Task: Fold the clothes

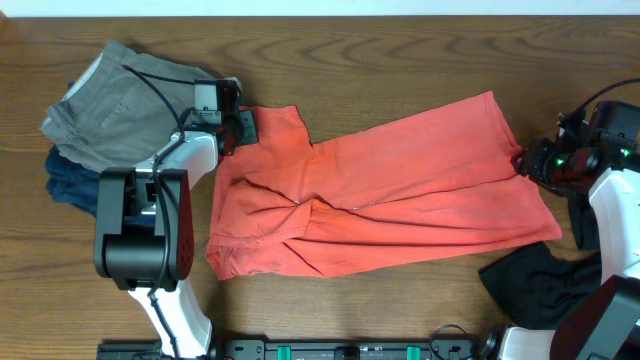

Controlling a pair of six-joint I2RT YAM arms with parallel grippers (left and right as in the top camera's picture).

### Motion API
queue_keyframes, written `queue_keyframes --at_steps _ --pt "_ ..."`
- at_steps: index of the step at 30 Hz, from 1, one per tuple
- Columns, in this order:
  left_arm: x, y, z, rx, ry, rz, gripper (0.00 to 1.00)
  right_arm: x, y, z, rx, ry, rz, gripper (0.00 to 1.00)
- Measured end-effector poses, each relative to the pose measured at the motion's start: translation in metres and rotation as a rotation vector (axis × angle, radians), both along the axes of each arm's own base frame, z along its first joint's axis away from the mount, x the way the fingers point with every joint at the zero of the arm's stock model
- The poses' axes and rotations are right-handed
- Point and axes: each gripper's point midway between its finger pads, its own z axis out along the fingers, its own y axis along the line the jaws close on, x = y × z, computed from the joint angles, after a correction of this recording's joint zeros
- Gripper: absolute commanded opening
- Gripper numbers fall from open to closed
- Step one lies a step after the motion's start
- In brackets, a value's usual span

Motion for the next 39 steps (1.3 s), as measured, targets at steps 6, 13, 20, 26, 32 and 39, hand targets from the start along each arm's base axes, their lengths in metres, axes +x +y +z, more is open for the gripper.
queue_keyframes --at_steps 6,13,20,26,32,39 --pt "-0.021 -0.005 0.022 -0.027 0.051 -0.016 0.06 0.015 0.006 -0.005 -0.015 -0.028 0.034 0.56" --pt "-0.033 -0.012 0.056 -0.069 0.035 -0.044 0.06 0.054 0.023 -0.036 -0.027 -0.019 0.118 0.6" --pt "-0.04 -0.023 0.057 -0.134 0.068 -0.064 0.06 0.139 0.012 -0.049 -0.171 -0.2 0.154 0.63" --pt "-0.047 -0.025 0.053 -0.148 0.103 -0.065 0.06 0.177 0.023 -0.071 -0.222 -0.307 0.198 0.65" --pt "-0.051 -0.025 0.051 -0.148 0.121 -0.064 0.06 0.194 0.024 -0.099 -0.245 -0.347 0.204 0.66" --pt "-0.052 -0.025 0.051 -0.149 0.125 -0.063 0.06 0.206 0.02 -0.101 -0.269 -0.393 0.201 0.28"
